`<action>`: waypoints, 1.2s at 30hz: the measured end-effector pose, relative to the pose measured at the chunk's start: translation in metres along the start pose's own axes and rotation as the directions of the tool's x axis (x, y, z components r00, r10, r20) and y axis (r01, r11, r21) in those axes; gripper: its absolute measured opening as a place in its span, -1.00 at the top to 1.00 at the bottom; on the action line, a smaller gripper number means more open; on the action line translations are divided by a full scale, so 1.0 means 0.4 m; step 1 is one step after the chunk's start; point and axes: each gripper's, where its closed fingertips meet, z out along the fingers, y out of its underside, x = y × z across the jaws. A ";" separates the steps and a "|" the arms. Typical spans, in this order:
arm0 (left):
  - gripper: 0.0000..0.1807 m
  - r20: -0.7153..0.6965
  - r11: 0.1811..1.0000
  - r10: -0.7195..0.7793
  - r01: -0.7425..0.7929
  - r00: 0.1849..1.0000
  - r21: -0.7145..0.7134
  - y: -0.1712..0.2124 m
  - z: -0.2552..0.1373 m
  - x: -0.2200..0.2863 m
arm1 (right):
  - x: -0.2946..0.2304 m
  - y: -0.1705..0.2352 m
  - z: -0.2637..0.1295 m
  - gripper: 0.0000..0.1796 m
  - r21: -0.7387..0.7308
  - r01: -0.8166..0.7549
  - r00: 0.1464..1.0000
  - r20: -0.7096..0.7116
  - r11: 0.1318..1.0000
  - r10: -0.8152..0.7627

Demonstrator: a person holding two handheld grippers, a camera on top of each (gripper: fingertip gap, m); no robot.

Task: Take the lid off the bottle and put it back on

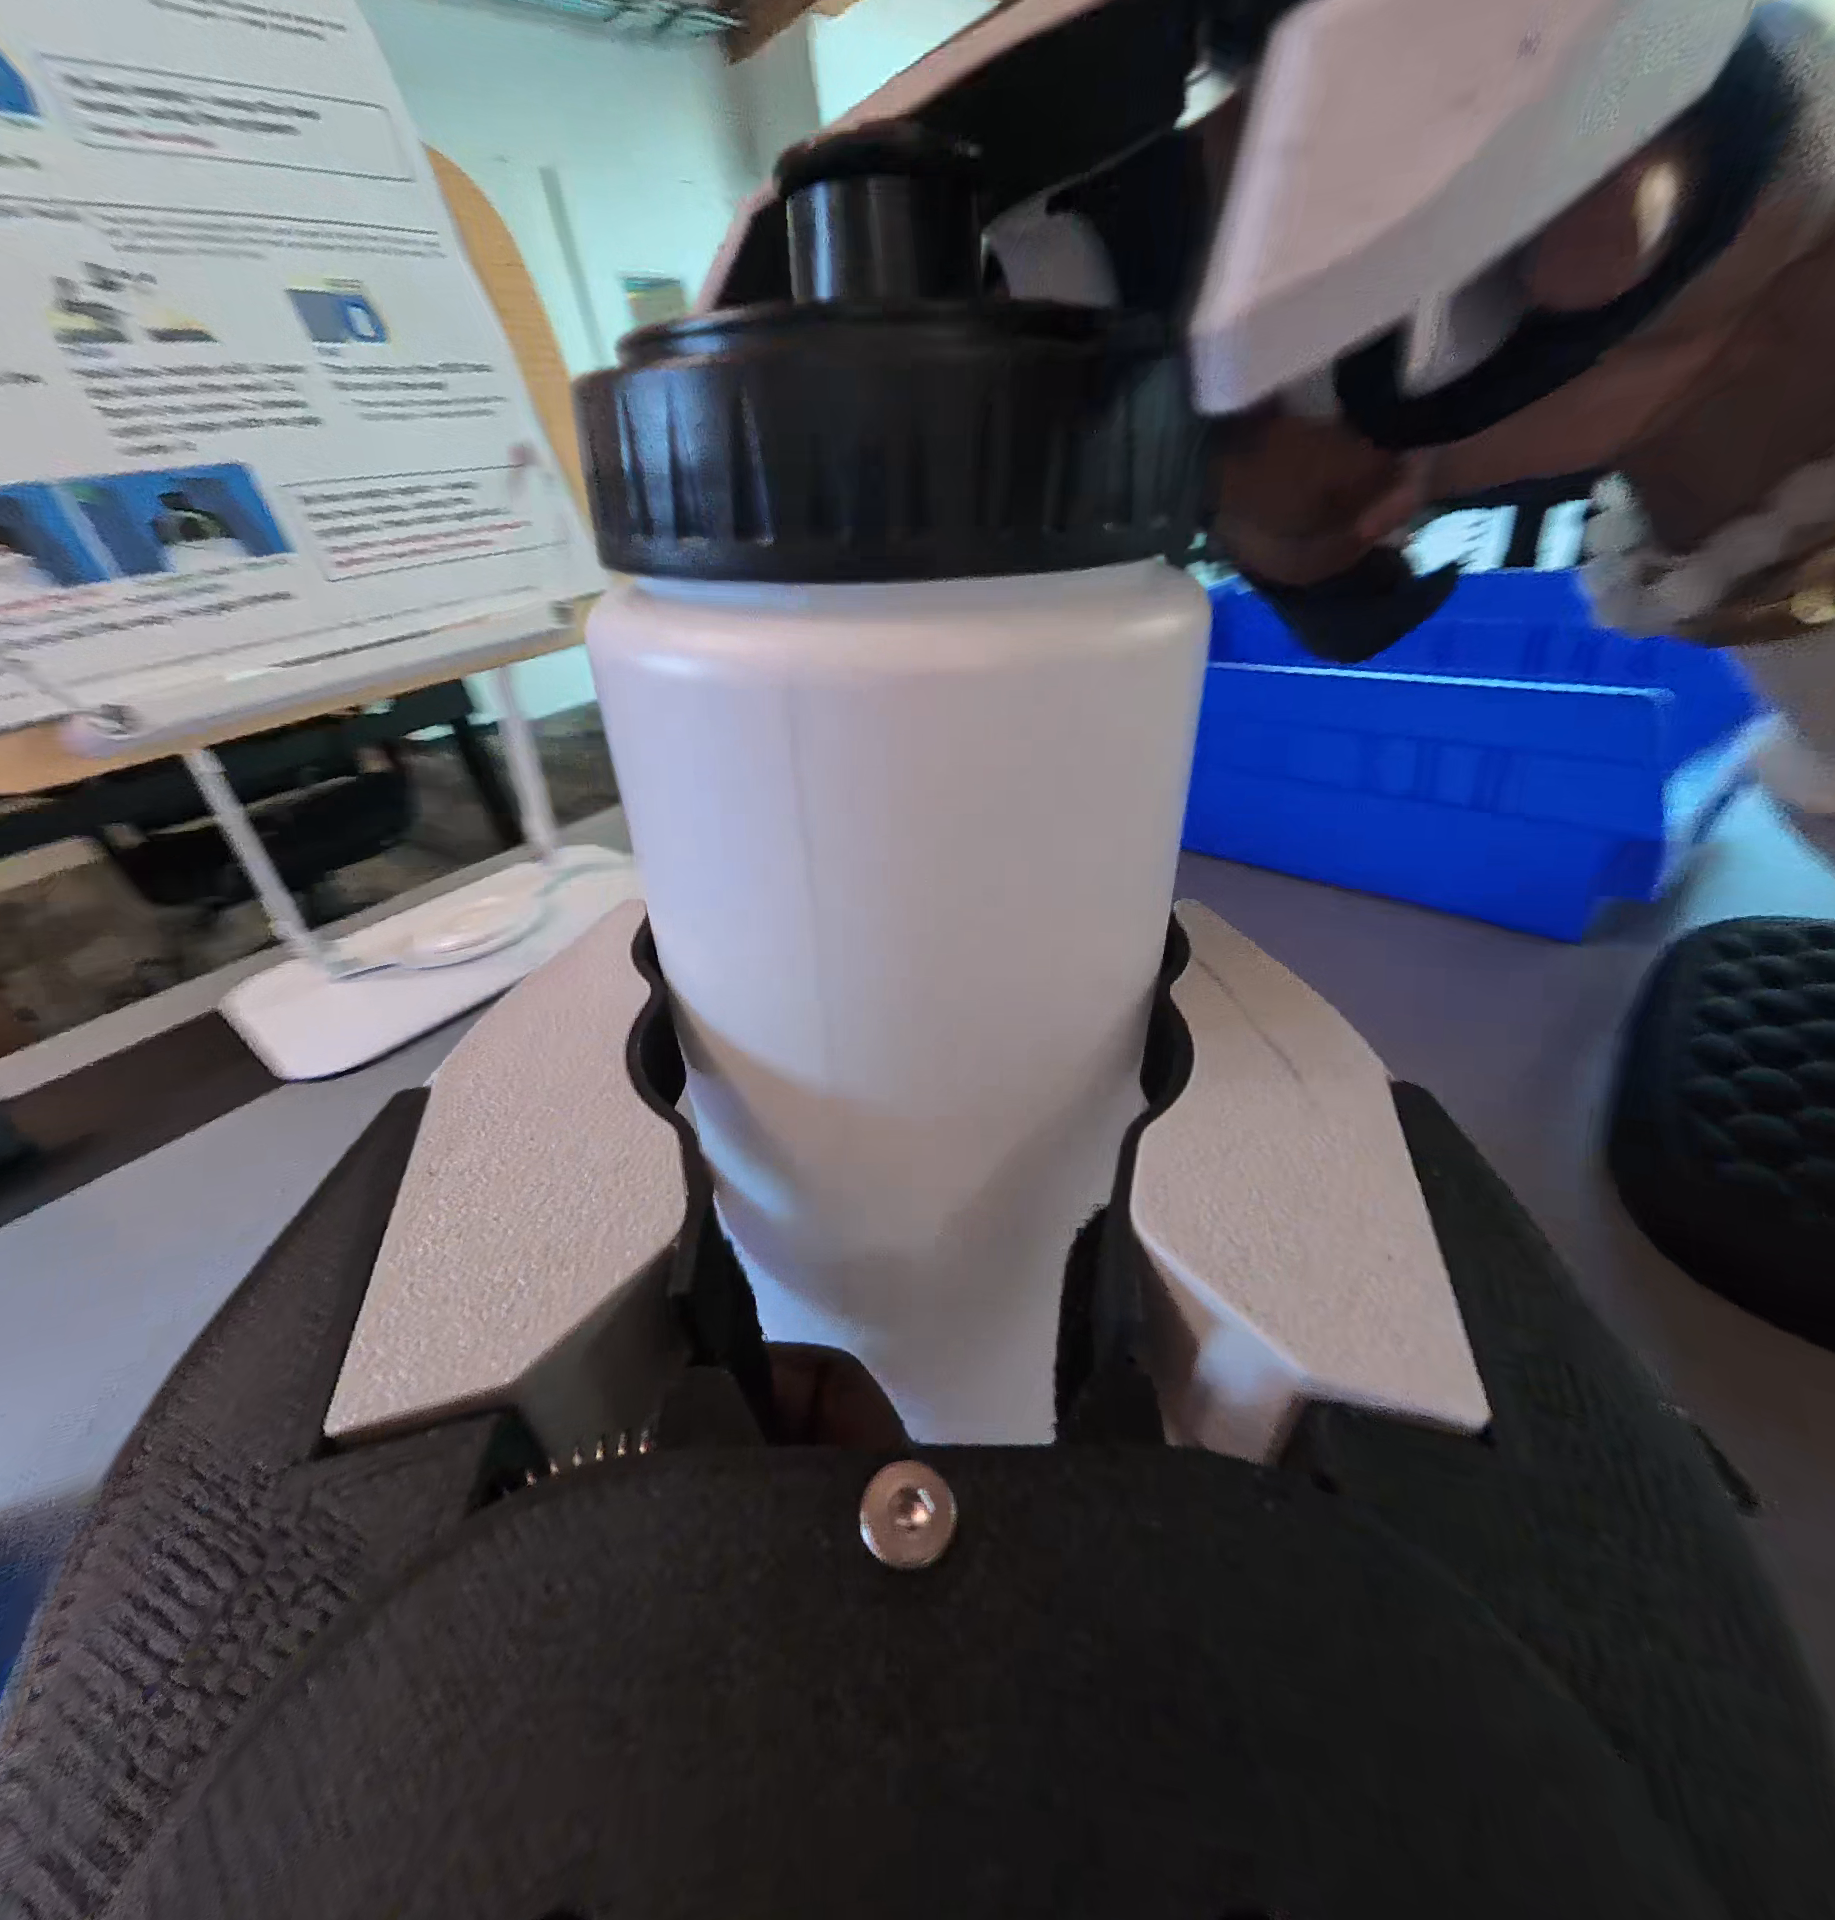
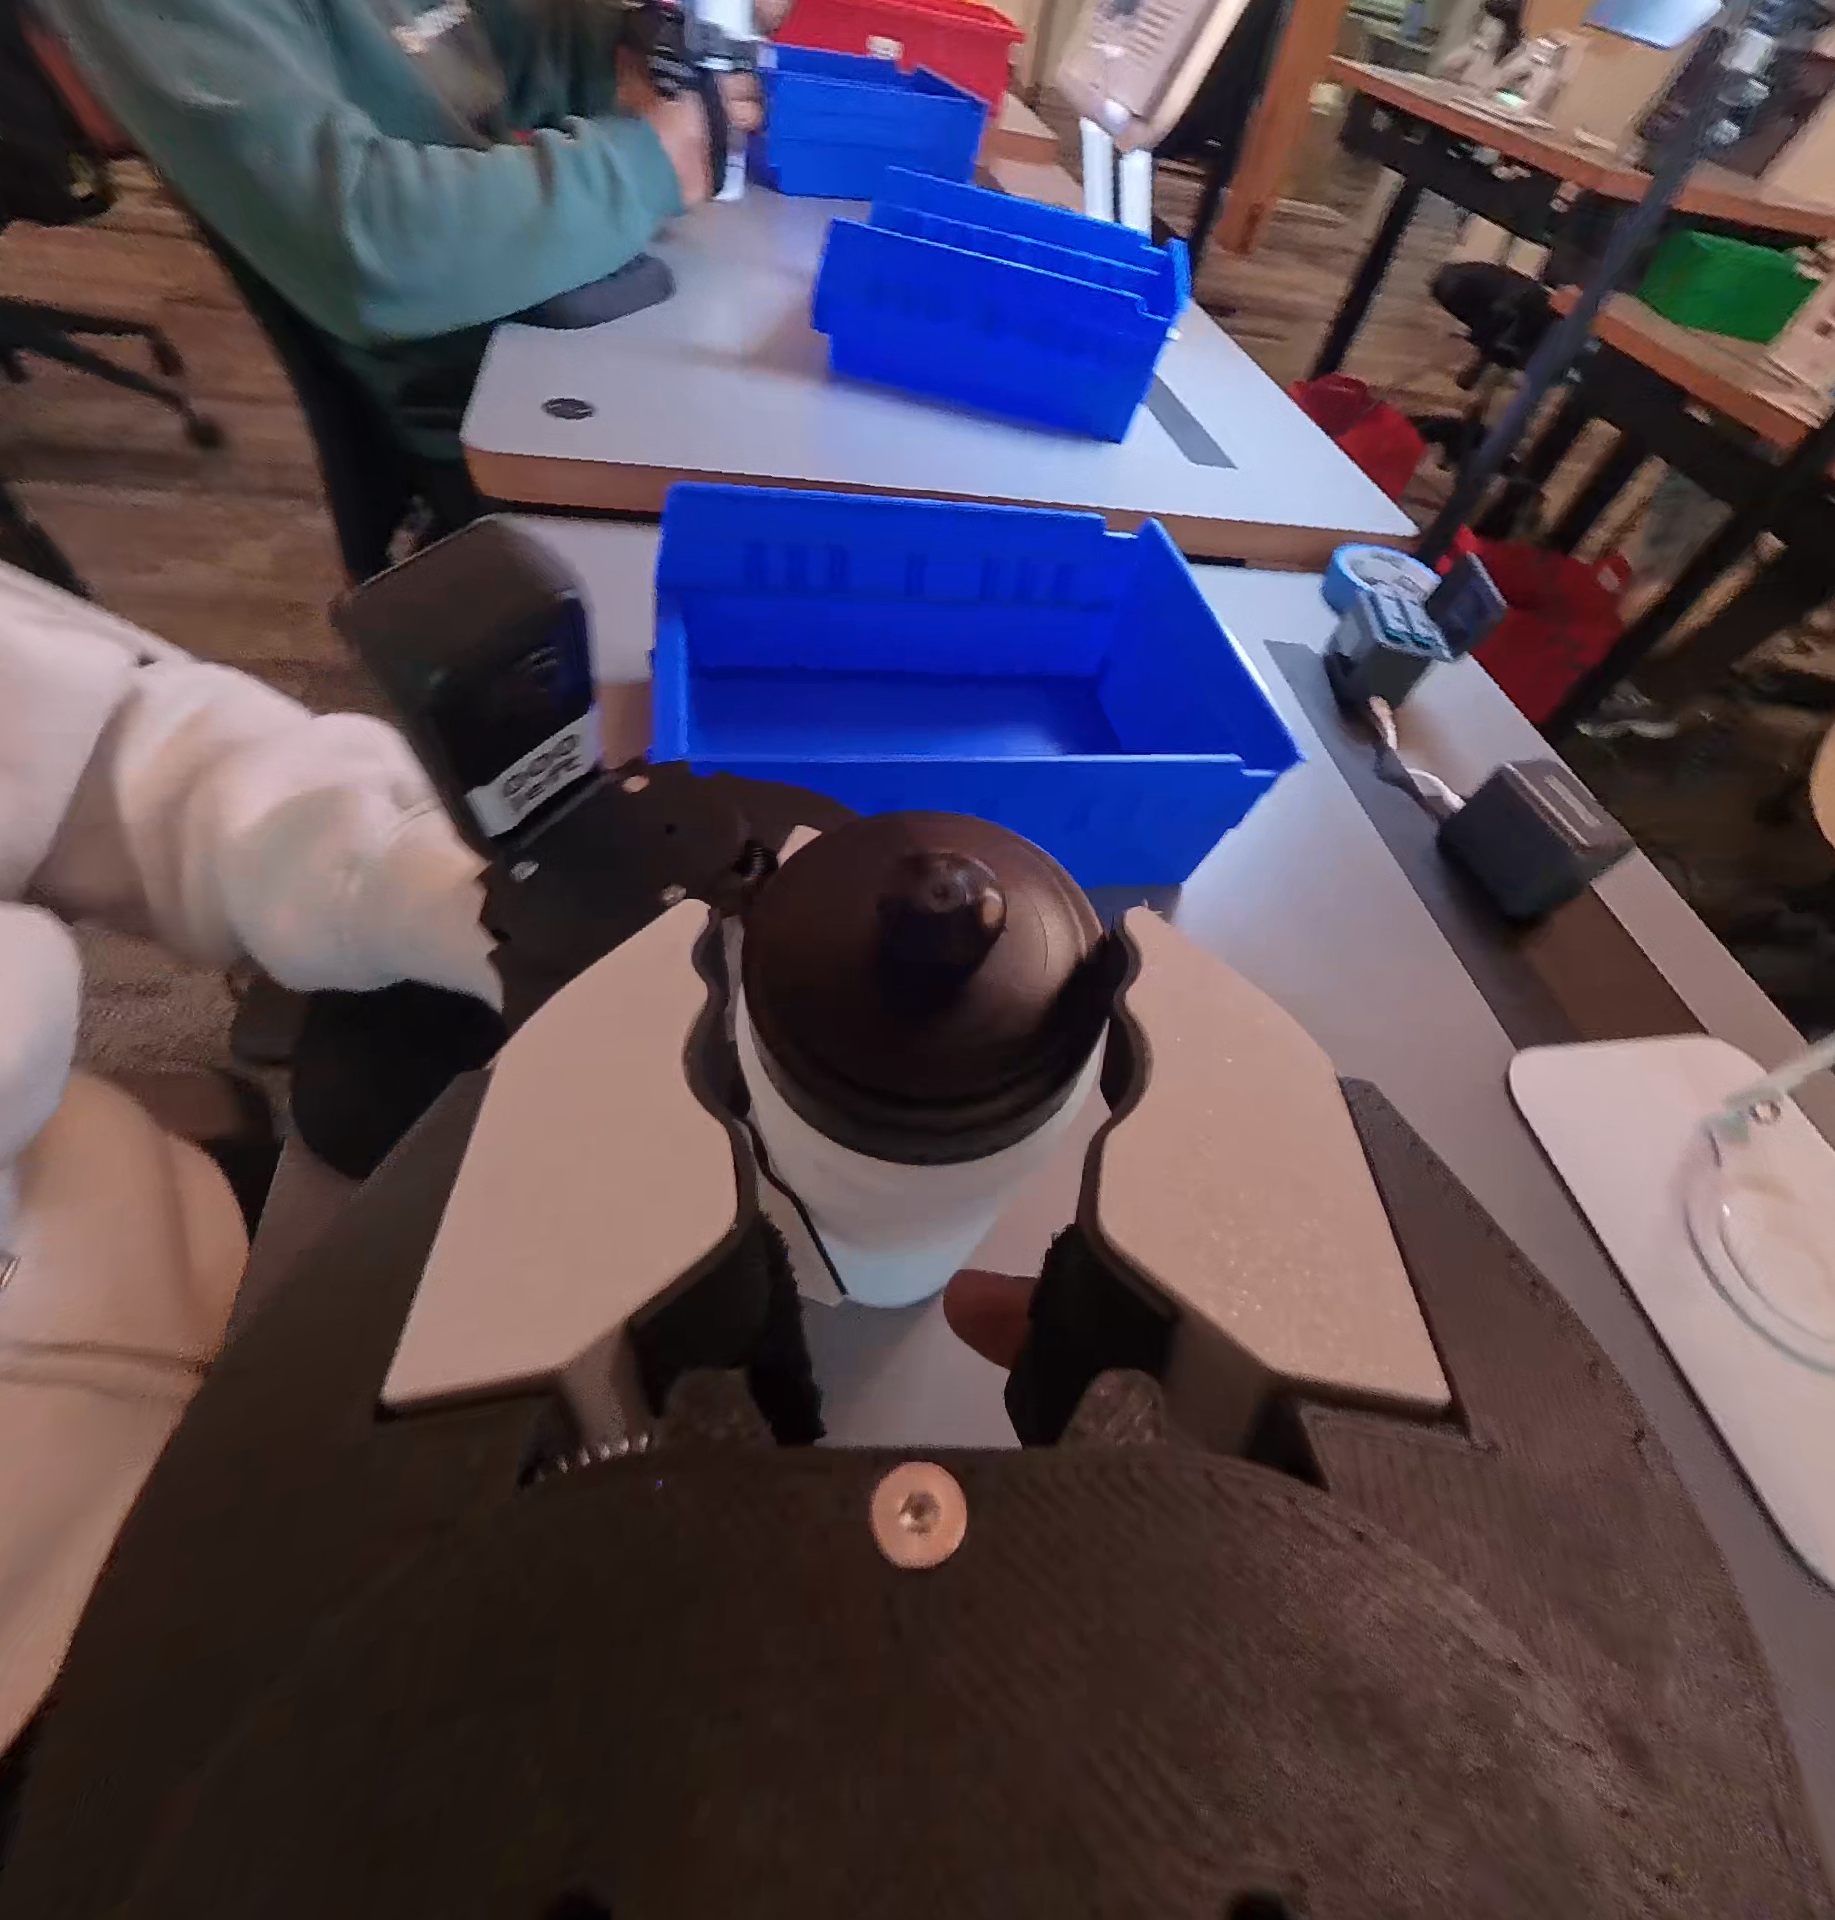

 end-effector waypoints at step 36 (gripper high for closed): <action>0.03 -0.339 0.979 -0.161 0.192 0.927 0.061 -0.038 -0.015 0.099 | -0.056 -0.006 -0.004 0.04 0.215 -0.097 0.935 0.354 0.972 0.015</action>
